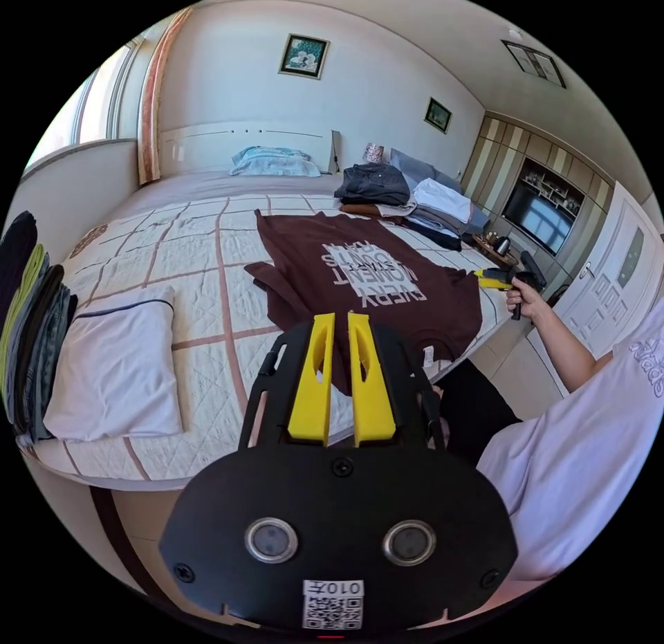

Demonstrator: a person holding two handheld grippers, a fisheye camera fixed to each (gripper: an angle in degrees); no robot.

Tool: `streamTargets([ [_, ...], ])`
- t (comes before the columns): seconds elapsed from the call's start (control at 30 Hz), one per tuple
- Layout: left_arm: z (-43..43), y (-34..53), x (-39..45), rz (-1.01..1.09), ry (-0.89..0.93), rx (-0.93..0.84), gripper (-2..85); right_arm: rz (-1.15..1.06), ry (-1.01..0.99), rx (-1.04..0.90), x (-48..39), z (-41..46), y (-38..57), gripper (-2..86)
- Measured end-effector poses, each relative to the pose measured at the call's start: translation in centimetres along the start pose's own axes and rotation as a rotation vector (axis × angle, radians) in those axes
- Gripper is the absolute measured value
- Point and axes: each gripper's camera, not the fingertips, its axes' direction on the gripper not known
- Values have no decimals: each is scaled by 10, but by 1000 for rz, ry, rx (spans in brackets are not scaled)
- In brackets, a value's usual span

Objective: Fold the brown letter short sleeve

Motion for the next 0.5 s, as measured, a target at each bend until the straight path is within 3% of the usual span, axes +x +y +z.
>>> streamTargets([
  [0.1, 0, -4, -1, 15, 16, 6, 19, -2, -34, 61, -3, -5, 8, 54],
  [0.23, 3, 8, -10, 14, 24, -38, 23, -365, -195, 317, -27, -47, 51, 41],
  [0.3, 4, 15, -18, -12, 30, -49, 27, -298, -135, 361, -11, -50, 70, 41],
  [0.37, 5, 17, -28, -47, 31, -53, 33, -43, -17, 259, 38, -30, 80, 42],
  [0.5, 8, 3, -48, -101, -5, -76, 51, -69, -4, 363, 55, -43, 113, 49],
])
